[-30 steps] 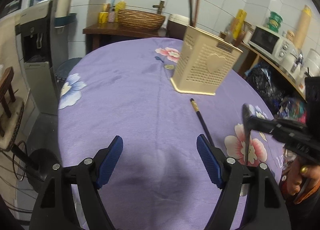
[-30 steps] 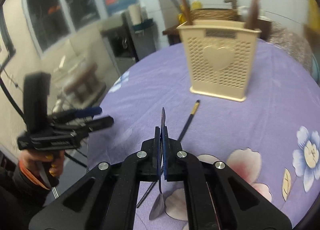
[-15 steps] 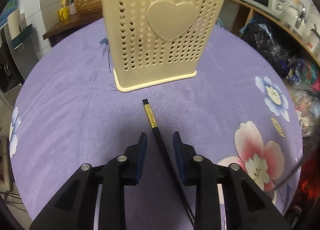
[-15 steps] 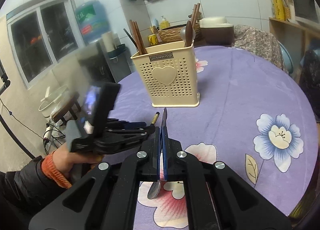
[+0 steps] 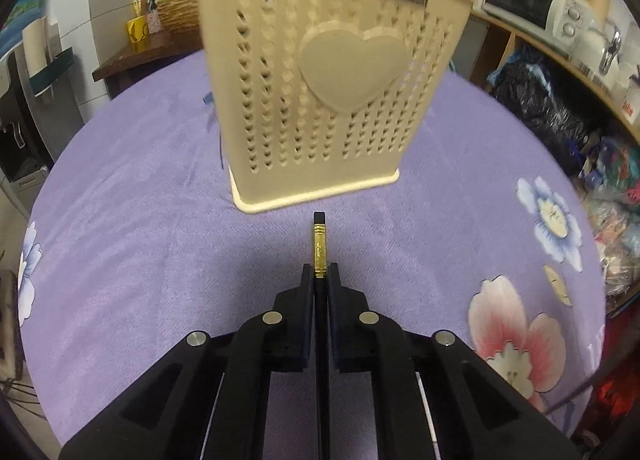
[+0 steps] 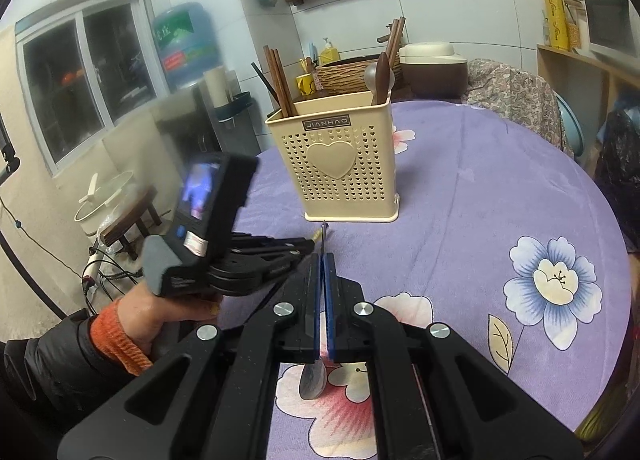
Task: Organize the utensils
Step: 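Carry the gold-tipped chopstick and silver spoon above the holder with both tools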
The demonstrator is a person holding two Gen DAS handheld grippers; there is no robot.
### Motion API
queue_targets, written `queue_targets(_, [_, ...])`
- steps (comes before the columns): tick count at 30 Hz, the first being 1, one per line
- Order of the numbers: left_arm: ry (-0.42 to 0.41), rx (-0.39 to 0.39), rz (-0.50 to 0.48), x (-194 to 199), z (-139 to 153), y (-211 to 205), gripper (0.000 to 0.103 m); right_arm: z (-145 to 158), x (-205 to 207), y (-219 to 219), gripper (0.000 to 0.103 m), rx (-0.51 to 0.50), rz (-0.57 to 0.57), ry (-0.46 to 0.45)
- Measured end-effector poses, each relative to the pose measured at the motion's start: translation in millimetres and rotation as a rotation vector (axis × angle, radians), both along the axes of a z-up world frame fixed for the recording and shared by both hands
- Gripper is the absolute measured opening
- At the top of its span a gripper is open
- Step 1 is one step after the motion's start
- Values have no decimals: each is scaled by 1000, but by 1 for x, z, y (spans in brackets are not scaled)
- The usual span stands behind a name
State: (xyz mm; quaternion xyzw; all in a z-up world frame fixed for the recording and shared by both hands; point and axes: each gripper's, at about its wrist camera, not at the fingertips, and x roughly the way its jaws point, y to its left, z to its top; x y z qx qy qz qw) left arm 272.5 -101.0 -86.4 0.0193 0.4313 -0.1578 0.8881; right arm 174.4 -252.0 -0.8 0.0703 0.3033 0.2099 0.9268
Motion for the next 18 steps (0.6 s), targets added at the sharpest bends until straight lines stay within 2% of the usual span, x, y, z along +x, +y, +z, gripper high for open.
queue_targets(5, [-103, -118, -3, -26, 48, 24, 8, 0, 0, 0, 3, 11, 5, 4])
queue_targets(10, [-271, -216, -13, -63, 109, 56, 8, 3, -1, 0, 3, 27, 16, 4])
queue_targets(13, [-321, -246, -9, -72, 125, 67, 8, 3, 0, 2, 3, 33, 20, 9])
queue_targets(18, [-345, -265, 1, -71, 132, 68, 8, 7, 0, 3, 3, 33, 19, 2])
